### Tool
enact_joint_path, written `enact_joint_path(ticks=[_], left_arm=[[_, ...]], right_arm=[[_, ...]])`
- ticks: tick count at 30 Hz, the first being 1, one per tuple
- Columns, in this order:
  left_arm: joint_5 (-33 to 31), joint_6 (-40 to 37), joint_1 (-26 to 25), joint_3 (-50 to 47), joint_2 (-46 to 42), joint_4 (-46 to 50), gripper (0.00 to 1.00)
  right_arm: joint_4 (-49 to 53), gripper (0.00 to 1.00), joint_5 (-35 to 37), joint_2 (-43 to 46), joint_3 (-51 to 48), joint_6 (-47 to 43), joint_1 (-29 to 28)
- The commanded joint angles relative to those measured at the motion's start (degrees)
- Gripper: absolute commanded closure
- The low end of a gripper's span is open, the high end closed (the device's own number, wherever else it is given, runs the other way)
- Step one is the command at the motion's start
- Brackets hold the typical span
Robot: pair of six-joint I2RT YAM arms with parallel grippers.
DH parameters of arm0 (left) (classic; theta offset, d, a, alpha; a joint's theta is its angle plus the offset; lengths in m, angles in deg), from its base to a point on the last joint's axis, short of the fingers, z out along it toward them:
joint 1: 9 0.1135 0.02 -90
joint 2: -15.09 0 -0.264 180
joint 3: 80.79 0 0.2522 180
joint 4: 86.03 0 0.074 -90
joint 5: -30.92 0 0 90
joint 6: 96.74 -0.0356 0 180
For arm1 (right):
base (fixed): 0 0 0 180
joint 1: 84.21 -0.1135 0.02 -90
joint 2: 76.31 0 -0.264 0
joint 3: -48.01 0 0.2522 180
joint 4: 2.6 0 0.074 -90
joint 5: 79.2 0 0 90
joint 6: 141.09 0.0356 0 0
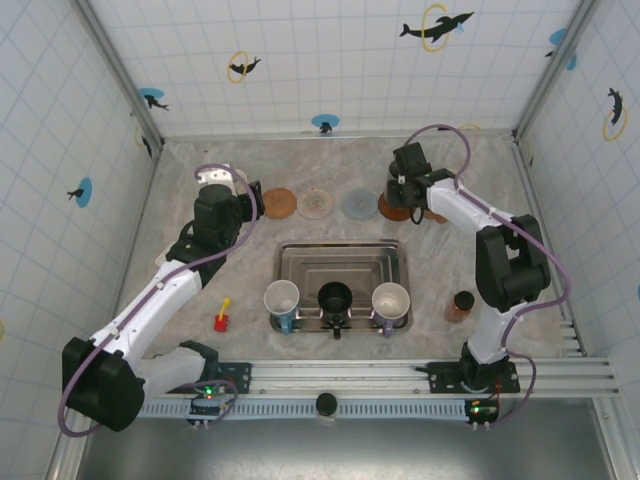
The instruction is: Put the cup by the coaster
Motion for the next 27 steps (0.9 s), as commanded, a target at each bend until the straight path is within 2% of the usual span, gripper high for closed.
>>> enact_joint_path(ticks=[1,27], left_arm=[[0.5,-1.0,-0.2,1.2,0.4,-1.7,0.30],[0.4,-1.0,-0.3,1.1,0.3,-1.5,0.30]], right_arm=[[-5.0,1.00,0.4,-0.4,3.5,-0.5,0.1],[-4.5,1.00,1.4,-0.7,1.6,-0.1,0.1]])
